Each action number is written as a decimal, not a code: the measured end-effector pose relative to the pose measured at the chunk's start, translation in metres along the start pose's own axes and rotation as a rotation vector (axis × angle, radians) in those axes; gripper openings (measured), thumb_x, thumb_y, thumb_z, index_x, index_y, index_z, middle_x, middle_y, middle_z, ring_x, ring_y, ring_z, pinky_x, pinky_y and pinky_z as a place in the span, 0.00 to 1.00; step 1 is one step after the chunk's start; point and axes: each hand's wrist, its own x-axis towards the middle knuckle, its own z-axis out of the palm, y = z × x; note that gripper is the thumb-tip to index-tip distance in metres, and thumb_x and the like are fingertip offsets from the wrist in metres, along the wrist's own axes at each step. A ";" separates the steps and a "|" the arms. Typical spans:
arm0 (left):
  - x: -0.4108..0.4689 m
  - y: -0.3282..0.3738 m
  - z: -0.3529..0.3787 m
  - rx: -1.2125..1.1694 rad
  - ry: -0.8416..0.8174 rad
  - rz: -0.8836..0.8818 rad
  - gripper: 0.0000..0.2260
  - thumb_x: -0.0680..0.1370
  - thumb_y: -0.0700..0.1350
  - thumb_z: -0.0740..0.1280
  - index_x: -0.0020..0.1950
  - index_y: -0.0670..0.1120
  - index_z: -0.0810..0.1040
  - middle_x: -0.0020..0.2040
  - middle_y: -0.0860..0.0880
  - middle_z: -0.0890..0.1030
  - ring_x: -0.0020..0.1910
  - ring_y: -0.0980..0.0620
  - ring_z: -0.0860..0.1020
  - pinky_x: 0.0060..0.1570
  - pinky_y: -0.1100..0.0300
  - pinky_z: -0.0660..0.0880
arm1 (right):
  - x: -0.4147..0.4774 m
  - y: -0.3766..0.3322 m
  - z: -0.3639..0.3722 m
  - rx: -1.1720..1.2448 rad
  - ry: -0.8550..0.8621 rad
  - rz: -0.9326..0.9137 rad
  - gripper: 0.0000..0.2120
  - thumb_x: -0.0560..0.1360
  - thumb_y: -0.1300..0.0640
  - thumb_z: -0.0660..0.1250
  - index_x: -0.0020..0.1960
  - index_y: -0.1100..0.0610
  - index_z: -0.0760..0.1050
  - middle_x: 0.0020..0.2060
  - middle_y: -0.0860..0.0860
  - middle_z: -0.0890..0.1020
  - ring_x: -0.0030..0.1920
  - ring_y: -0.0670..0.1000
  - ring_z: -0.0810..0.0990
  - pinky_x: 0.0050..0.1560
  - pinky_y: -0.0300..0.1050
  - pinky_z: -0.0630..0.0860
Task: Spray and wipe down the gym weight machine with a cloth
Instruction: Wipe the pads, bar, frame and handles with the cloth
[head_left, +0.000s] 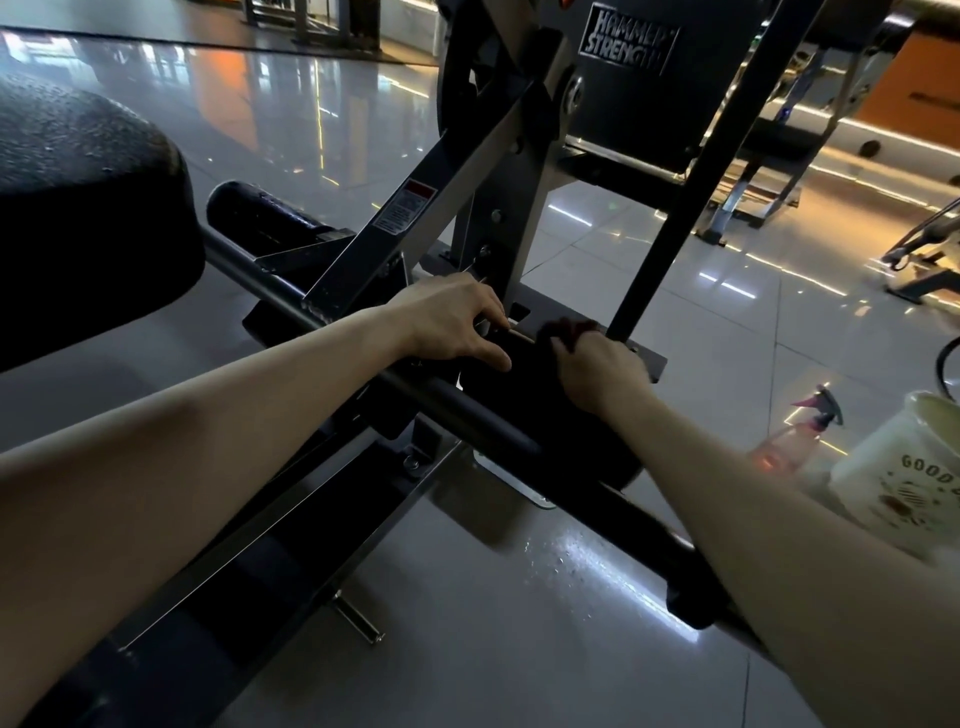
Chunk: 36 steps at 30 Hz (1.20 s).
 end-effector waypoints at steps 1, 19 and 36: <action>0.000 -0.001 0.002 -0.004 0.016 -0.008 0.25 0.68 0.70 0.72 0.60 0.59 0.82 0.59 0.59 0.80 0.59 0.55 0.77 0.58 0.49 0.75 | 0.005 -0.015 0.007 -0.003 0.022 -0.055 0.18 0.84 0.46 0.56 0.61 0.58 0.75 0.53 0.58 0.82 0.54 0.62 0.81 0.50 0.52 0.75; -0.007 0.003 -0.011 -0.007 -0.106 0.016 0.40 0.62 0.69 0.78 0.69 0.53 0.78 0.71 0.57 0.73 0.68 0.55 0.72 0.69 0.49 0.71 | -0.057 0.070 -0.025 -0.030 -0.162 -0.267 0.46 0.65 0.38 0.78 0.77 0.47 0.61 0.63 0.47 0.77 0.61 0.52 0.77 0.63 0.51 0.76; -0.003 0.005 -0.006 0.044 -0.099 0.004 0.38 0.64 0.70 0.76 0.70 0.54 0.77 0.72 0.57 0.73 0.68 0.54 0.73 0.66 0.48 0.73 | -0.017 0.091 -0.049 0.376 -0.512 0.148 0.42 0.59 0.26 0.75 0.54 0.62 0.80 0.44 0.58 0.86 0.45 0.57 0.86 0.47 0.51 0.82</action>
